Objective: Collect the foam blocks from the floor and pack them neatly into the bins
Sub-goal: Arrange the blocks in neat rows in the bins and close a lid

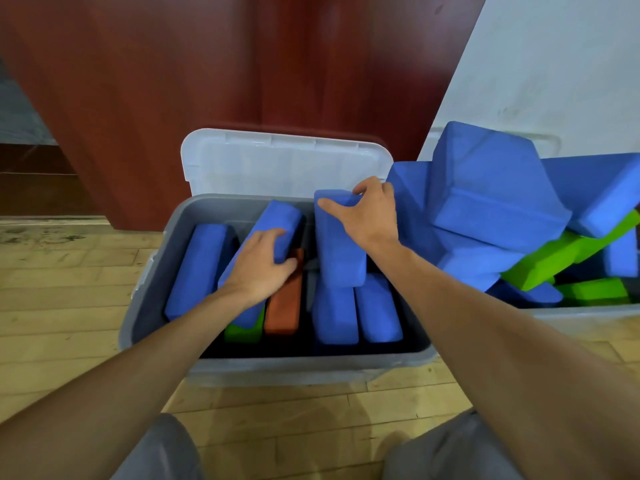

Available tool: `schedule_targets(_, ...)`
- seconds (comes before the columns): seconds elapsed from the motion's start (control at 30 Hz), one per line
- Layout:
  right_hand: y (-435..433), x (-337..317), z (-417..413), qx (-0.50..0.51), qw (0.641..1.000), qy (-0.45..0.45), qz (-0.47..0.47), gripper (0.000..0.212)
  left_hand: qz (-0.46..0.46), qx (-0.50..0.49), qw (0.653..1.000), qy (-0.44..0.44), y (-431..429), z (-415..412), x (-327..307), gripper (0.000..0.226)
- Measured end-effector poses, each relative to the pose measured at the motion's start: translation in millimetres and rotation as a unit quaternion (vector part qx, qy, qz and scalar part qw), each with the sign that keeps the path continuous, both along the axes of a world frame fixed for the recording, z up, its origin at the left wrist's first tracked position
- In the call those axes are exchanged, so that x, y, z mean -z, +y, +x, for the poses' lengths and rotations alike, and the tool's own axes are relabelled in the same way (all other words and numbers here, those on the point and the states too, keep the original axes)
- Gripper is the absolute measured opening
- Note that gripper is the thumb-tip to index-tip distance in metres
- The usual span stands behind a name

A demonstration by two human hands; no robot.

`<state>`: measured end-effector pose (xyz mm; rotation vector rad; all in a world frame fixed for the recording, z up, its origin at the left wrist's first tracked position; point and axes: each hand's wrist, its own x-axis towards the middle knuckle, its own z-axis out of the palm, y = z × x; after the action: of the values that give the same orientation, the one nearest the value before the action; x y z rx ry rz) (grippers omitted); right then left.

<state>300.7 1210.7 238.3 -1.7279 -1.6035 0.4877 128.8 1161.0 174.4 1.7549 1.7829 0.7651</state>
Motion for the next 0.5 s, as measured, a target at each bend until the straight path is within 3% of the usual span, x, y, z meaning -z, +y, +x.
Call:
schedule_targets(0.07,-0.5,-0.9,-1.6,-0.015,1.000,0.016,-0.022,0.058,-0.084,0.073,0.980,-0.166,6.5,22.3,-6.2,0.075)
schedule_targets(0.13,0.0,1.0,0.2,-0.033,0.998,0.032,-0.039,0.054,-0.114,0.061,0.964,-0.231,10.6,39.4,-4.8,0.075)
schedule_targets(0.27,-3.5,8.1,9.0,-0.063,0.993,0.079,-0.062,0.052,-0.056,-0.005,0.968,-0.244,13.2,49.8,3.4,0.055)
schedule_targets(0.4,-5.3,-0.3,8.1,-0.087,0.978,0.124,-0.146,0.075,-0.019,-0.024,0.967,-0.251,22.2,55.8,-4.8,0.048)
schedule_targets(0.5,-7.2,-0.7,11.6,-0.051,0.984,0.128,-0.116,0.071,-0.004,-0.054,0.976,-0.213,31.9,61.1,-17.5,0.050)
